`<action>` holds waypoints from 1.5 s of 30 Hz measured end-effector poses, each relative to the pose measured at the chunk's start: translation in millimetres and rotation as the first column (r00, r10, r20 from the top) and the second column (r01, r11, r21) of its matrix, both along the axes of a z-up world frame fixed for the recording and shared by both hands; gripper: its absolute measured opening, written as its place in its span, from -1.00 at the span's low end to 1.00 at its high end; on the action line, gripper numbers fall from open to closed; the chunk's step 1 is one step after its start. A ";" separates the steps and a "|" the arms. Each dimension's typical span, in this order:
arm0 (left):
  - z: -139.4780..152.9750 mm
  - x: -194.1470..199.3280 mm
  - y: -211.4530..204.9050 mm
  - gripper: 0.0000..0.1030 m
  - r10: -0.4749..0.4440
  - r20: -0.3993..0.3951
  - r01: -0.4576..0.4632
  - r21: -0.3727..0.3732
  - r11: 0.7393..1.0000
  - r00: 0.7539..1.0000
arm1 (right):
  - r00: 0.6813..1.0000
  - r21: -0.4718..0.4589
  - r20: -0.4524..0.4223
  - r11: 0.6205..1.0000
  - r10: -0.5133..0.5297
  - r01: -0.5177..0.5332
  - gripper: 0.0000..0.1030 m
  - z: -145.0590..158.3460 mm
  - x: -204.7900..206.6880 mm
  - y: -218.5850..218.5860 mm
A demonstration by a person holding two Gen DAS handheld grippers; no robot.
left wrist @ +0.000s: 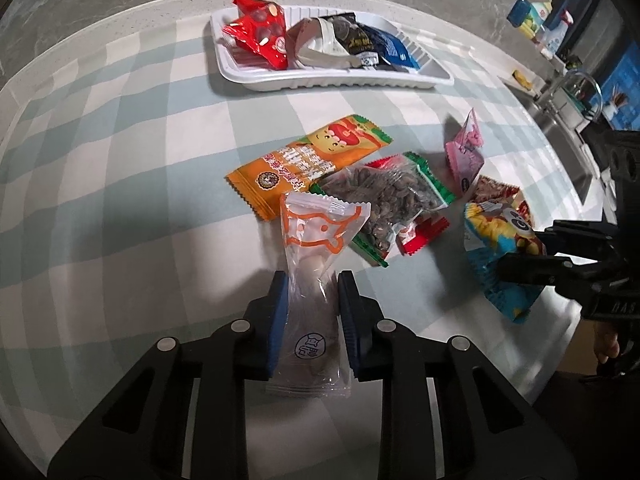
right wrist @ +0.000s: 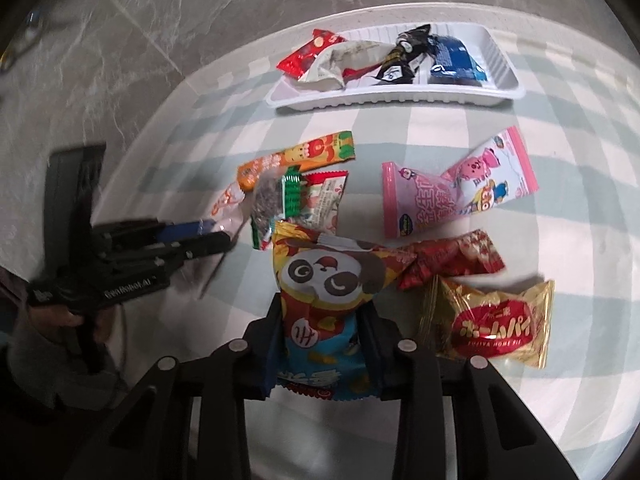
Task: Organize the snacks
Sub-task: 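Grasp the clear white candy with the left gripper while the right grasps the panda bag, then carry both packets over the white tray and open both grippers to drop them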
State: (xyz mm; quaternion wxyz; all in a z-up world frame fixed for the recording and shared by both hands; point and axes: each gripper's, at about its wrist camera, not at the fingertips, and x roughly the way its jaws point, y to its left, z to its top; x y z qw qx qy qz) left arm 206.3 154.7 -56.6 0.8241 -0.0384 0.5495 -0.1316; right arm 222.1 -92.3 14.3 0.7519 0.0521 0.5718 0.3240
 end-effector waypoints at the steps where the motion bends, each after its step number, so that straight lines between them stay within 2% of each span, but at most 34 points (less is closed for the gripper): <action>1: 2.9 -1.2 1.7 -0.55 0.006 0.004 -0.005 -0.012 1.000 1.000 | 1.000 0.022 -0.014 1.000 -0.011 0.012 -0.29 1.1 1.3 -3.3; 9: 24.2 -4.8 16.6 -0.55 0.044 0.018 -0.042 -0.085 0.995 0.999 | 0.984 0.209 -0.151 0.970 -0.091 0.122 -0.29 8.2 12.5 -29.8; 14: 38.9 3.1 22.4 -0.55 0.063 0.031 -0.058 -0.135 0.989 0.998 | 0.977 0.264 -0.170 0.949 -0.130 0.172 -0.29 17.3 23.2 -40.7; 31: 70.9 61.9 23.7 -0.55 0.056 0.076 -0.041 -0.179 0.983 0.996 | 0.962 0.275 -0.133 0.924 -0.239 0.268 -0.29 36.0 75.8 -72.5; 45: 86.4 130.6 15.0 -0.55 0.037 0.098 -0.018 -0.189 0.982 0.994 | 0.965 0.256 -0.068 0.931 -0.252 0.261 -0.29 50.1 134.7 -66.9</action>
